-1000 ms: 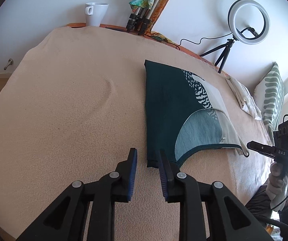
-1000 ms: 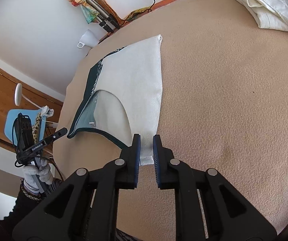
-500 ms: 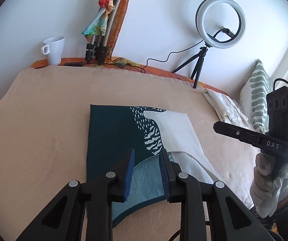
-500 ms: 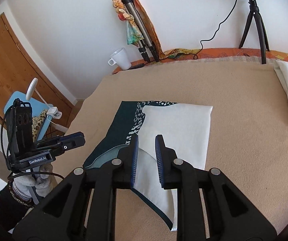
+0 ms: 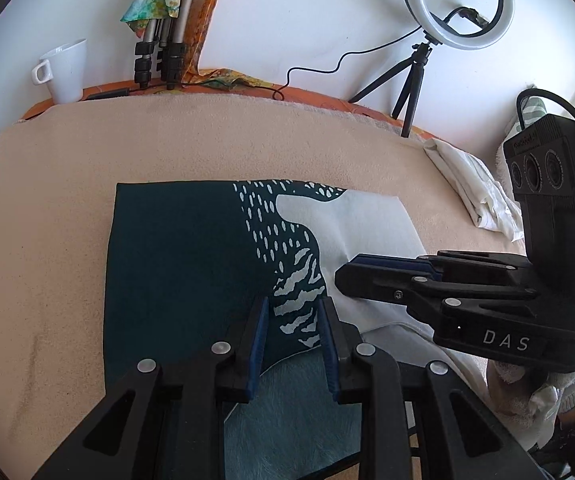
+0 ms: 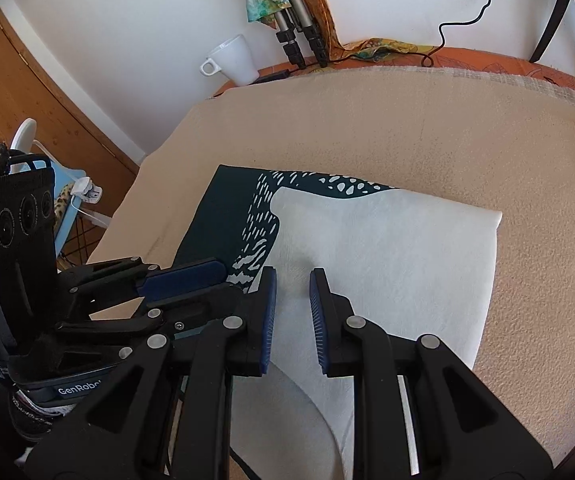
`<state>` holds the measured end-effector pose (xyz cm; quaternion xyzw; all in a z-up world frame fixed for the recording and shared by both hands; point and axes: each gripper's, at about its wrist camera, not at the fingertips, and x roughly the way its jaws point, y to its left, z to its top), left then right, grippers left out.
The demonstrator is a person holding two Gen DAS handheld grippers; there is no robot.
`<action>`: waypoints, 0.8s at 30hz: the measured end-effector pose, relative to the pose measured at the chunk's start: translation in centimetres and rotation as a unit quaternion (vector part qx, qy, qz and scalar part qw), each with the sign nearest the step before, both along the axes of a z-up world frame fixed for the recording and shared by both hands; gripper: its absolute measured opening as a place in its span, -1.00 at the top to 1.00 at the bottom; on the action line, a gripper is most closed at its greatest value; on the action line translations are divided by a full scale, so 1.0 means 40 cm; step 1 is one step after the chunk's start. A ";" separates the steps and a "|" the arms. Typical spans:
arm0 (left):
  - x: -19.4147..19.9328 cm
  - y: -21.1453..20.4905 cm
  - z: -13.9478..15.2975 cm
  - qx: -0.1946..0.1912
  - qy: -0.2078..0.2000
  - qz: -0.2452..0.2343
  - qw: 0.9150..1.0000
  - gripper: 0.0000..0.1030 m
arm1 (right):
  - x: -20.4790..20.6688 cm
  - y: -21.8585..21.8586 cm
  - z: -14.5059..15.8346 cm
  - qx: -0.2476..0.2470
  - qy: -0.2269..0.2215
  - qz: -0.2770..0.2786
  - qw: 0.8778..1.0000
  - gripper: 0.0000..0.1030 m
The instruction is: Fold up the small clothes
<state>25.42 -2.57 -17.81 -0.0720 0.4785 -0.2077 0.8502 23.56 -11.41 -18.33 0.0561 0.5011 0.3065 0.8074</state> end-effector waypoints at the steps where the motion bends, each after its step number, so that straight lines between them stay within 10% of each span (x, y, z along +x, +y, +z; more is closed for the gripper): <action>1: 0.002 0.002 -0.015 0.004 0.005 -0.001 1.000 0.55 | 0.000 0.006 -0.013 -0.016 -0.001 0.002 1.000 0.63; 13: -0.079 0.040 0.030 -0.029 -0.033 0.011 0.999 0.54 | 0.037 -0.006 0.080 0.036 0.000 0.013 0.999 0.65; 24: -0.067 0.052 -0.007 -0.043 0.005 0.016 0.999 0.57 | 0.166 0.123 -0.004 -0.051 0.019 0.033 0.998 0.65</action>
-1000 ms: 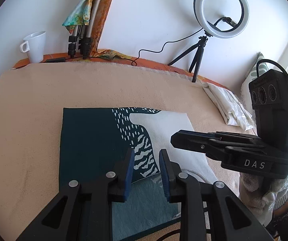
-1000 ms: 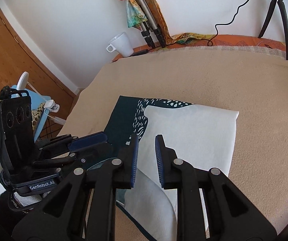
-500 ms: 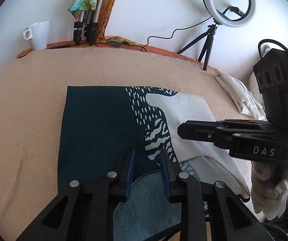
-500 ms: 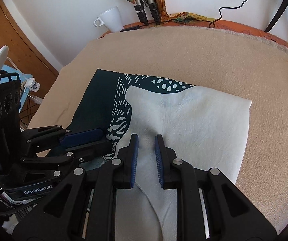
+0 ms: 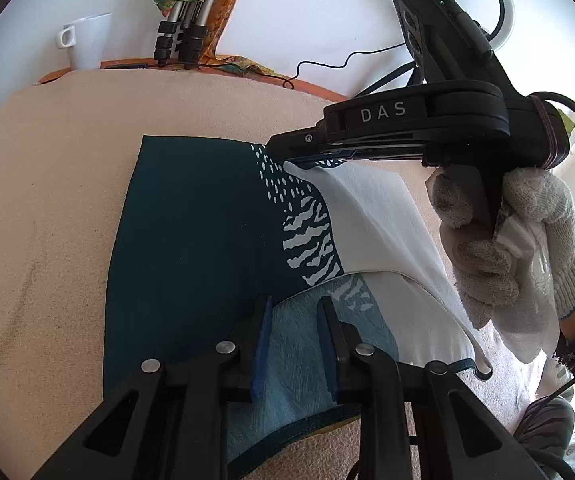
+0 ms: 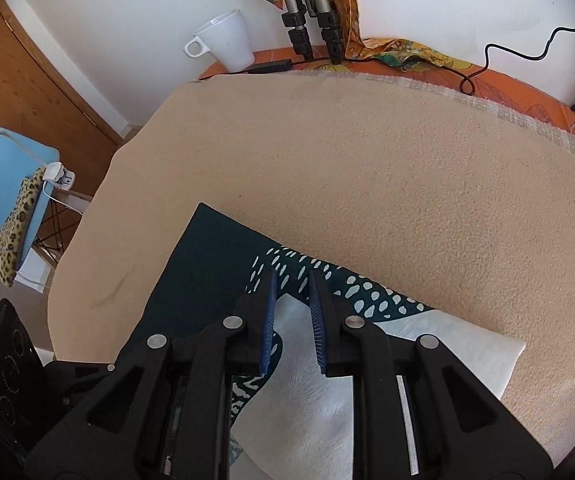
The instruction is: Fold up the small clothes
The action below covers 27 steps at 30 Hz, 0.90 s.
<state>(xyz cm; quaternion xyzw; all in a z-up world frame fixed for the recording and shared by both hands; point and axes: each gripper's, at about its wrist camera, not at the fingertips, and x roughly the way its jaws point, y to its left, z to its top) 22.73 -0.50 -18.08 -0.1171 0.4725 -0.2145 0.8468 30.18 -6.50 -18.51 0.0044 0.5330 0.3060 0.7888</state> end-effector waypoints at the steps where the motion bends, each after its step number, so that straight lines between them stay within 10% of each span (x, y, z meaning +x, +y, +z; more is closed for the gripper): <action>1: 0.001 -0.002 0.002 0.002 -0.001 -0.002 1.000 0.57 | 0.006 0.003 -0.010 -0.003 0.003 0.000 1.000 0.65; 11: -0.017 0.014 0.003 -0.004 -0.003 -0.008 1.000 0.53 | 0.012 -0.064 0.023 0.022 -0.001 -0.050 0.998 0.67; 18: -0.057 0.123 0.061 -0.044 -0.016 0.030 0.998 0.21 | -0.098 -0.269 0.087 0.080 0.002 -0.112 0.990 0.32; 27: 0.037 0.268 0.029 -0.115 0.059 0.081 0.988 0.04 | -0.200 -0.436 0.032 0.133 0.070 -0.156 0.976 0.30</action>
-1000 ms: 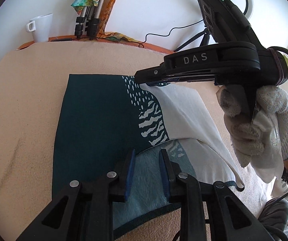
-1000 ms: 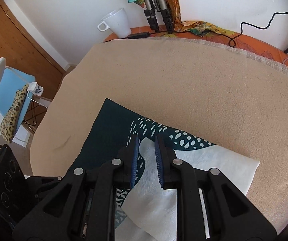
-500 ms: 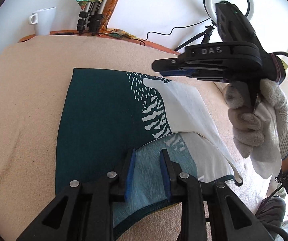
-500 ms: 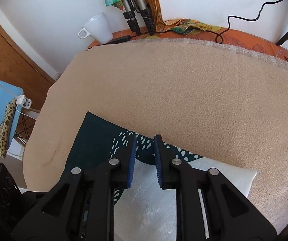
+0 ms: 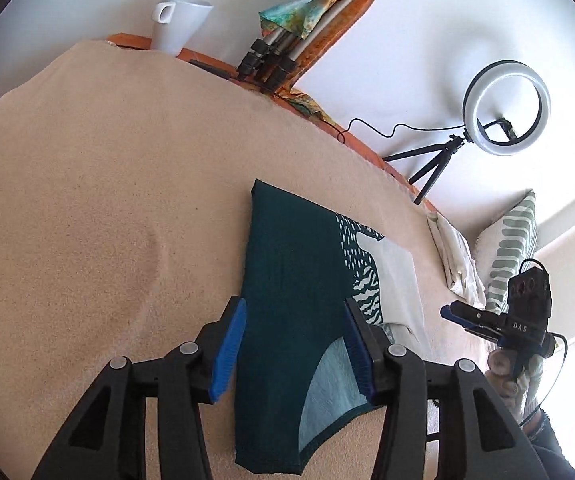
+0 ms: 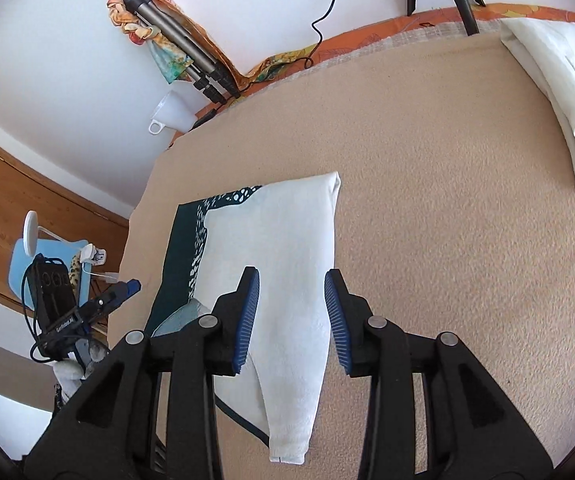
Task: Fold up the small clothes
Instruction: 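Close both grippers on the bundle's folded edge and lift it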
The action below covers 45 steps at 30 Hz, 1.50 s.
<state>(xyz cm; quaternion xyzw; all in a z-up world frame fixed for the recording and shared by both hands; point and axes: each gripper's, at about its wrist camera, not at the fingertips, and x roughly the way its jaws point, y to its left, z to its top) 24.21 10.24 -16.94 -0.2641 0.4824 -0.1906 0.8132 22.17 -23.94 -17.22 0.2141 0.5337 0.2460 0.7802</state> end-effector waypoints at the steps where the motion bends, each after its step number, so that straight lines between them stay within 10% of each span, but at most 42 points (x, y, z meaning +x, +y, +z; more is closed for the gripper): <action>1: 0.016 0.007 -0.015 -0.009 0.017 0.002 1.000 0.04 | -0.004 -0.002 -0.011 0.003 0.007 0.000 1.000 0.30; 10: 0.062 0.027 -0.088 -0.063 0.074 -0.003 0.995 0.04 | -0.002 -0.024 -0.112 0.073 0.064 -0.012 0.995 0.30; 33: 0.125 -0.027 -0.111 -0.105 0.067 -0.032 0.992 0.18 | 0.048 0.036 -0.160 0.159 0.073 0.013 0.984 0.30; 38: 0.127 -0.058 -0.113 -0.092 0.063 -0.026 0.993 0.47 | 0.052 0.052 -0.161 0.166 0.073 0.008 0.983 0.36; 40: 0.127 -0.071 -0.112 -0.086 0.063 -0.032 0.994 0.90 | 0.050 0.055 -0.162 0.162 0.075 0.004 0.984 0.55; 45: 0.111 -0.108 -0.089 -0.040 0.038 -0.029 0.998 1.00 | 0.040 0.074 -0.130 0.113 0.053 0.008 0.992 0.84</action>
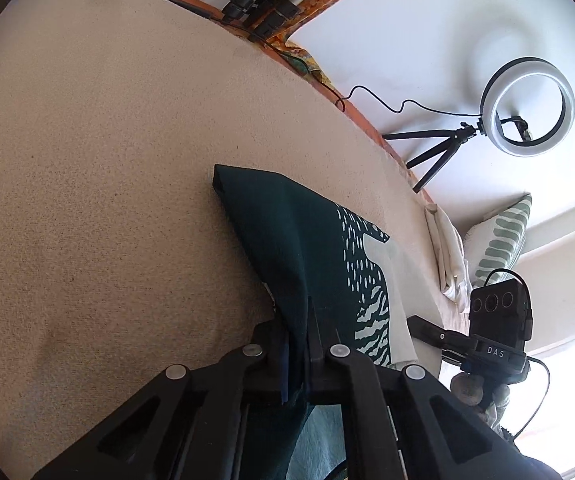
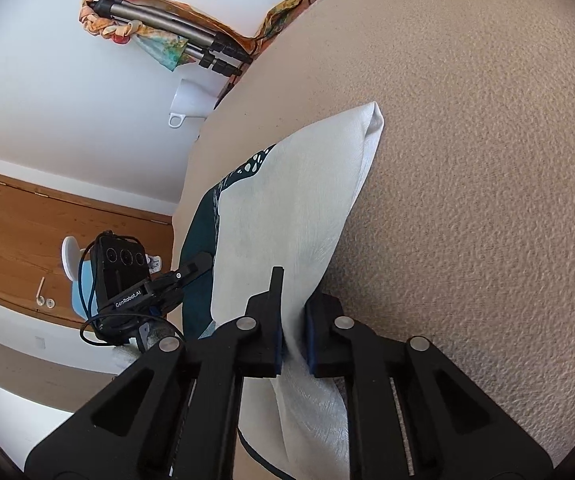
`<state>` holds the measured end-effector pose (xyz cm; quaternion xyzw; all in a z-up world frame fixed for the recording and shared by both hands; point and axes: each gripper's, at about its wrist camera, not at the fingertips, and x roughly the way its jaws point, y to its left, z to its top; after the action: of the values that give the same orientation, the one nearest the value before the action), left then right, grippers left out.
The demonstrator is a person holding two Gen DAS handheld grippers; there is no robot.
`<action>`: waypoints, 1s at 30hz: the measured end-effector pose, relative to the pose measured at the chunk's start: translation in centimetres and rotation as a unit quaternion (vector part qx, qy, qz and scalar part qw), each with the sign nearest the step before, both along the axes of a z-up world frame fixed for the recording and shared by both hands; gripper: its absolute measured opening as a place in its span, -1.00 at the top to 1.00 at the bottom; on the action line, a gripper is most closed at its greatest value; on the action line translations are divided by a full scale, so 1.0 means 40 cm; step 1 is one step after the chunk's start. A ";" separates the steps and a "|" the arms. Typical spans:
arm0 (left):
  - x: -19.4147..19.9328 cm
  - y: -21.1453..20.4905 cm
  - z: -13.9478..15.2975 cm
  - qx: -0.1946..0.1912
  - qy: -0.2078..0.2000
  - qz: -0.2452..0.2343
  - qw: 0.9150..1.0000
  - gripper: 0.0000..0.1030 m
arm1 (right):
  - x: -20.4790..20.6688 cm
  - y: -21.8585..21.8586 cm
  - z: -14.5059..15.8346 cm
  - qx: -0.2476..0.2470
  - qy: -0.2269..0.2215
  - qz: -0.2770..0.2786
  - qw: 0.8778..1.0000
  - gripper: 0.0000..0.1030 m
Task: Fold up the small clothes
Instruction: 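Close both grippers on the bundle's folded edge and lift it, then carry the bundle with both grippers onto the white shirt pile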
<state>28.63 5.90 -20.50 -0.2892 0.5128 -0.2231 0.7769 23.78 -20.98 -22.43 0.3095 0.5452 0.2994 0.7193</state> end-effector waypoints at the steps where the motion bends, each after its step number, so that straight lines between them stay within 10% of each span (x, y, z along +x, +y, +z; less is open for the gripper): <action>1: -0.004 -0.004 0.011 0.009 -0.009 0.001 1.000 1.00 | -0.003 0.003 0.011 -0.009 -0.008 0.000 1.000 0.86; 30: -0.055 -0.175 0.268 0.024 -0.127 -0.034 0.991 1.00 | -0.087 -0.117 0.318 -0.064 -0.153 -0.030 0.986 0.90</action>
<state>26.44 -1.09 -9.78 -0.2218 0.4248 -0.2717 0.8346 20.30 -25.67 -9.70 0.2297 0.4372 0.2860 0.8211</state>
